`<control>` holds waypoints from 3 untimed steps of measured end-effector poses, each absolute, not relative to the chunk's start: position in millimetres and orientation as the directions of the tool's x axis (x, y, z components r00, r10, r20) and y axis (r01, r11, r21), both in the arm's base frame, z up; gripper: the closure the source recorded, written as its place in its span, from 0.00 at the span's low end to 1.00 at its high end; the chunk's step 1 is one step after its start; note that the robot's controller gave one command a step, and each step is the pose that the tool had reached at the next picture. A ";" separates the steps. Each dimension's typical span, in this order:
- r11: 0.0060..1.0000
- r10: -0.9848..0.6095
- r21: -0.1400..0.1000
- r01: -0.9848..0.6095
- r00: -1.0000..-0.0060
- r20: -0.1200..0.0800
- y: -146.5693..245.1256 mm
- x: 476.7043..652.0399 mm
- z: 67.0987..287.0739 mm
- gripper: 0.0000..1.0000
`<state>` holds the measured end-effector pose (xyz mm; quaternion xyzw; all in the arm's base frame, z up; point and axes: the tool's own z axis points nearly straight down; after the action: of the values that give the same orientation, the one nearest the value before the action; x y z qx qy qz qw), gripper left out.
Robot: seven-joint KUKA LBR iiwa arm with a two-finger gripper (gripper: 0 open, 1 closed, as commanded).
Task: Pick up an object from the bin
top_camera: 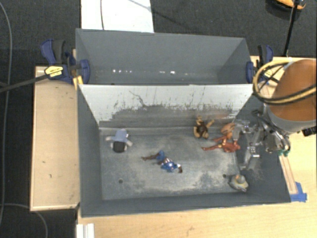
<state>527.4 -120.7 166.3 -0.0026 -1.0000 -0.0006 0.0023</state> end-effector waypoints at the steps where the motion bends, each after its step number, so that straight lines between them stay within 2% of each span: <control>1: 1.000 0.002 -0.001 0.002 -1.000 -0.003 -120.3 529.0 170.9 0.00; 2: 0.998 0.059 -0.001 0.059 -0.998 -0.011 -97.4 575.3 121.5 0.00; 3: 0.999 0.044 0.003 0.044 -0.999 0.011 -83.5 579.3 102.1 0.00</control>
Offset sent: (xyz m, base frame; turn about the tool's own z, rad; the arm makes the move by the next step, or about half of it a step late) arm 0.0645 0.0362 -0.0755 0.0761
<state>579.3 -83.5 102.1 -0.0219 -0.9997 -0.0014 0.0057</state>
